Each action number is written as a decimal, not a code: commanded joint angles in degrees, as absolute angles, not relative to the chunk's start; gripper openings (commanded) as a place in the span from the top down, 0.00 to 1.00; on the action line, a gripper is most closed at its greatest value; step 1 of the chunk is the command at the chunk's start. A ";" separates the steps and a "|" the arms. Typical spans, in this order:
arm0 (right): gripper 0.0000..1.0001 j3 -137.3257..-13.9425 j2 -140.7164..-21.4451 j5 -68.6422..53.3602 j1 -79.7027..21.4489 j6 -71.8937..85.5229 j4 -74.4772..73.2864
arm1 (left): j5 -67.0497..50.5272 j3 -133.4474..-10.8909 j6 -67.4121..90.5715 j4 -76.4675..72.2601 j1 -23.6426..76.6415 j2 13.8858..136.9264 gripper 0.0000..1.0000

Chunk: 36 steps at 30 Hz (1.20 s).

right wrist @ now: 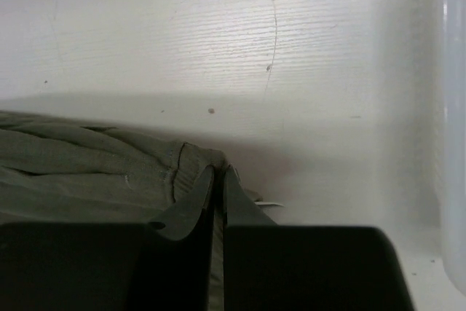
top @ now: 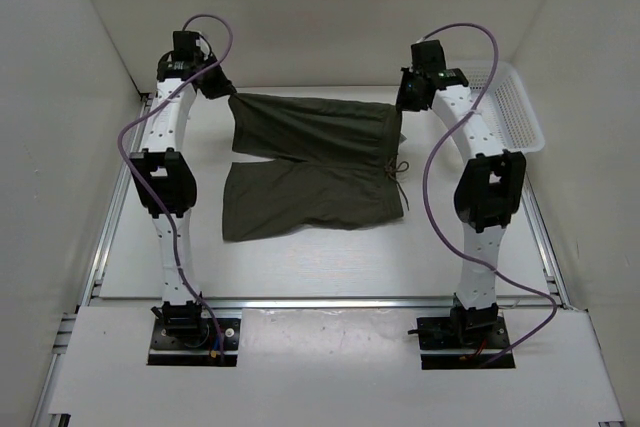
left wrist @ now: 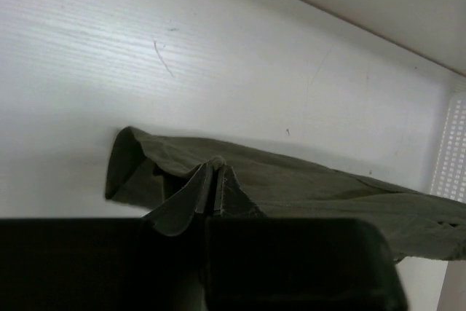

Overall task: Fold and stack the shorts
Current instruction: Fold the shorts

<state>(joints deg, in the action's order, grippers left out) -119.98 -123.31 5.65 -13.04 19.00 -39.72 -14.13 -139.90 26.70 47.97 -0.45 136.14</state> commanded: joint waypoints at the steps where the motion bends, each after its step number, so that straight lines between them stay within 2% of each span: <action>1: 1.00 -116.03 -116.29 7.21 -12.04 16.97 -37.54 | -11.08 -133.02 24.70 47.20 -1.49 125.17 0.90; 16: 1.00 -81.23 -91.68 6.68 -14.24 20.12 -32.87 | -5.27 -92.75 26.45 47.20 -0.97 96.69 0.90; 24: 1.00 -63.57 -79.64 10.19 -20.91 24.34 -33.40 | -2.47 -67.72 32.95 47.20 0.26 82.73 0.90; 25: 0.99 -59.37 -76.76 10.80 -21.61 25.04 -33.40 | -2.46 -65.59 32.96 47.20 0.26 81.75 0.84; 26: 0.85 -57.24 -75.34 11.77 -22.23 26.88 -33.40 | -2.46 -63.74 33.57 47.20 0.26 81.04 0.72; 27: 0.61 -55.30 -74.02 12.82 -22.85 27.68 -33.40 | -2.98 -61.02 33.57 47.72 0.26 80.43 0.32; 28: 0.27 -53.46 -71.92 13.35 -23.55 28.38 -33.40 | -4.21 -60.21 33.57 48.68 0.26 80.42 0.20; 29: 0.20 -51.00 -71.11 14.06 -23.55 29.52 -33.40 | -4.22 -59.51 33.57 48.69 0.26 80.42 0.16; 33: 0.16 -51.23 -69.70 16.43 -23.55 30.06 -35.50 | -5.19 -58.18 33.57 50.01 0.79 78.84 0.17; 36: 0.36 -53.61 -69.70 16.44 -23.55 30.06 -35.51 | -3.08 -58.18 33.57 50.01 0.79 77.96 0.28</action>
